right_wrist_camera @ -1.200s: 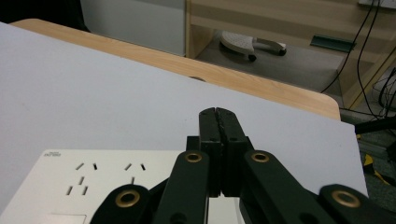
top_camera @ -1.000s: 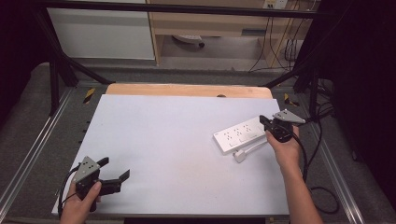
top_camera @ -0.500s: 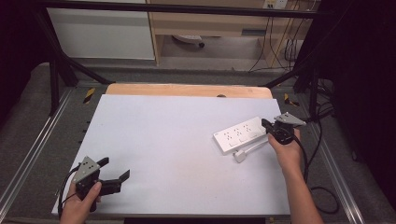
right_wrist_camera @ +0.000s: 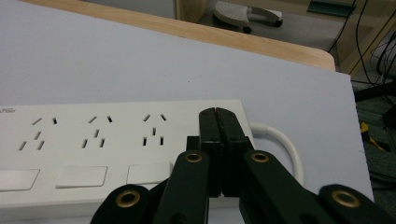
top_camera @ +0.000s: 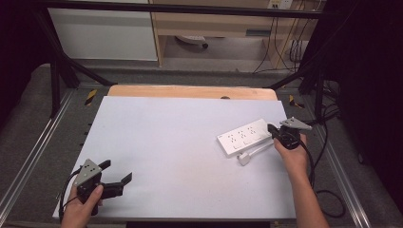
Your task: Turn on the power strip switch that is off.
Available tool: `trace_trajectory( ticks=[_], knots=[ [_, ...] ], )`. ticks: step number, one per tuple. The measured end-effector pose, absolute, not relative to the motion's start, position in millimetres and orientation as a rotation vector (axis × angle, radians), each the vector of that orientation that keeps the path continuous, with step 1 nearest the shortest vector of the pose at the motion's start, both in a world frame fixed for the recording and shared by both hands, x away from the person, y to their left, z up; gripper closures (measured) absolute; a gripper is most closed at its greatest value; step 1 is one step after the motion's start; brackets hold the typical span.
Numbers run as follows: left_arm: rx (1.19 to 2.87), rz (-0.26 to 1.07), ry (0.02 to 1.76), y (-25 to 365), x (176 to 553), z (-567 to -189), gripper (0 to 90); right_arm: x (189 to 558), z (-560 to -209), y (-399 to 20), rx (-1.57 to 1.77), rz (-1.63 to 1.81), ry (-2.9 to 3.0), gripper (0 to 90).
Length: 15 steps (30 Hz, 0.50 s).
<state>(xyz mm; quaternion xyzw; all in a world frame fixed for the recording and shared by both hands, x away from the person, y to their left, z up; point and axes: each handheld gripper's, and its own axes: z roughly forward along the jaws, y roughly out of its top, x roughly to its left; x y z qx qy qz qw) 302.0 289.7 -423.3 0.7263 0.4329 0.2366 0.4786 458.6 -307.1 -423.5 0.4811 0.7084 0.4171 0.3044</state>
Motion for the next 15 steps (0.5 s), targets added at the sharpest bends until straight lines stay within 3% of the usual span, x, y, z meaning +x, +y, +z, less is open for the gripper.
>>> trace_trajectory(
  ticks=[15],
  knots=[
    [1.78,0.583,1.053,290.1,301.3,-422.9,5.1,460.8,-434.8,-304.2,1.281,1.096,1.921,90.0]
  ],
)
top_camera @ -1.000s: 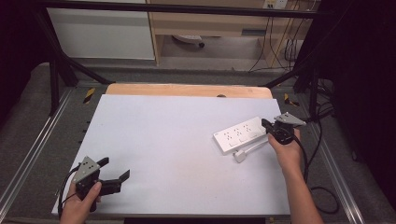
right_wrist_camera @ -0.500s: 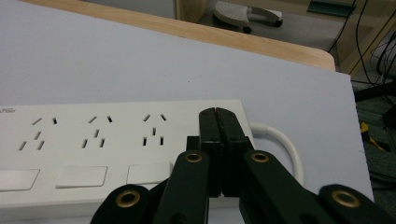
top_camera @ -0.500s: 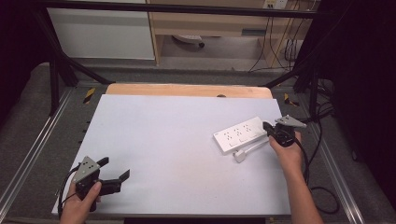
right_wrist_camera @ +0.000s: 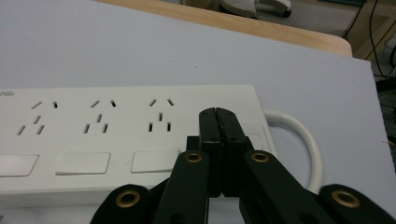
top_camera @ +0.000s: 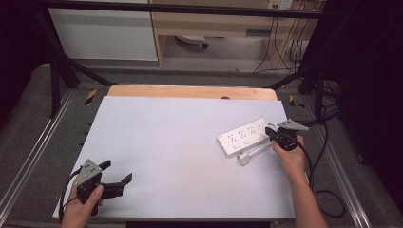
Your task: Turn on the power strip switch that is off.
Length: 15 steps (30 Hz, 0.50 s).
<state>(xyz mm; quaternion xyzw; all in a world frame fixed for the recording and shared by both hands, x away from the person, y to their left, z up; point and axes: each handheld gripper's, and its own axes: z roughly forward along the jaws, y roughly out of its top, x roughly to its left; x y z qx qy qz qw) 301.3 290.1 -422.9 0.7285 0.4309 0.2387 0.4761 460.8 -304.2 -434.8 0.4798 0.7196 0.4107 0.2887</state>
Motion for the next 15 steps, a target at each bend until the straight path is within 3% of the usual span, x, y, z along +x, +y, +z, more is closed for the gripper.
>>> trace_trajectory(
  ticks=[15],
  knots=[
    [1.782,0.582,1.053,290.0,301.0,-422.9,5.1,461.9,-440.2,-293.7,1.258,1.073,1.972,90.0]
  ],
)
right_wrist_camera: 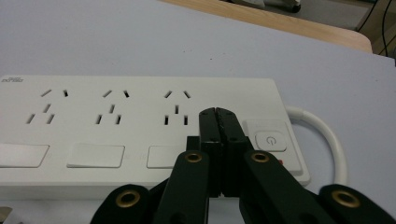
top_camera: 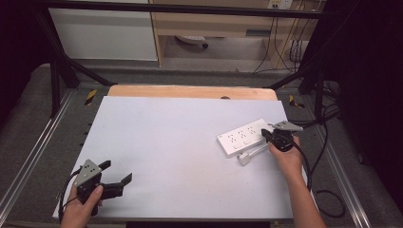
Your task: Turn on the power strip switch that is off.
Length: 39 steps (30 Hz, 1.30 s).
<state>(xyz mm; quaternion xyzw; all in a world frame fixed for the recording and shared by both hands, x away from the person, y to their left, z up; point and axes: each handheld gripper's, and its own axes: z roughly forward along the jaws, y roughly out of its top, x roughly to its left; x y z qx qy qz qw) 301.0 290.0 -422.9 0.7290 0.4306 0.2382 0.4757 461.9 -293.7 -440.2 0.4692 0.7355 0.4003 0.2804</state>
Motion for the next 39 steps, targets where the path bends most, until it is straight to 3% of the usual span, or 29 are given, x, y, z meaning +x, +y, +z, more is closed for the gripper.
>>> trace_trajectory(
  ticks=[39],
  knots=[
    [1.784,0.583,1.047,290.1,300.4,-422.4,5.2,462.5,-444.8,-285.7,1.245,1.072,2.001,90.0]
  ],
)
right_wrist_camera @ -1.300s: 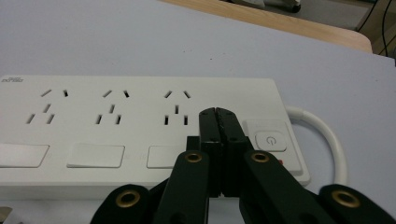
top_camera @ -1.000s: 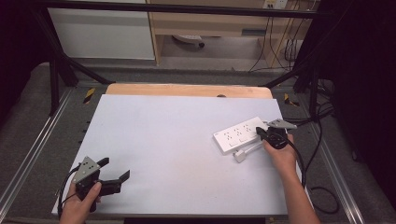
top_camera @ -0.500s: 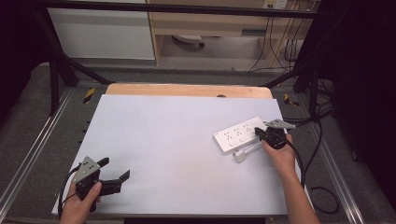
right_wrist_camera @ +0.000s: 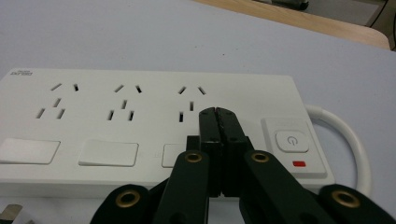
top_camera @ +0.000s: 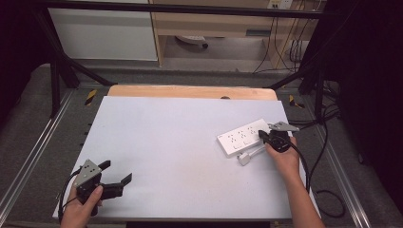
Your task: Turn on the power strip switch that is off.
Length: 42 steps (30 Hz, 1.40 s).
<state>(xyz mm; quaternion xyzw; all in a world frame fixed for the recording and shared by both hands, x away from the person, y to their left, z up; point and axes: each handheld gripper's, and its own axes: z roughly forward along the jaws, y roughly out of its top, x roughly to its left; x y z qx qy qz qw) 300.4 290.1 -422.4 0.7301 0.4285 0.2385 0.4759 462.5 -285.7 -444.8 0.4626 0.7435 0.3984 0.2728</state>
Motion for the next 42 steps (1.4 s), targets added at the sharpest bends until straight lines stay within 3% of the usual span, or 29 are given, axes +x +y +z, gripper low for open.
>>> trace_trajectory(
  ticks=[42],
  knots=[
    [1.789,0.591,1.037,291.2,299.9,-421.3,5.2,462.2,-446.6,-284.0,1.247,1.072,1.981,90.0]
  ],
)
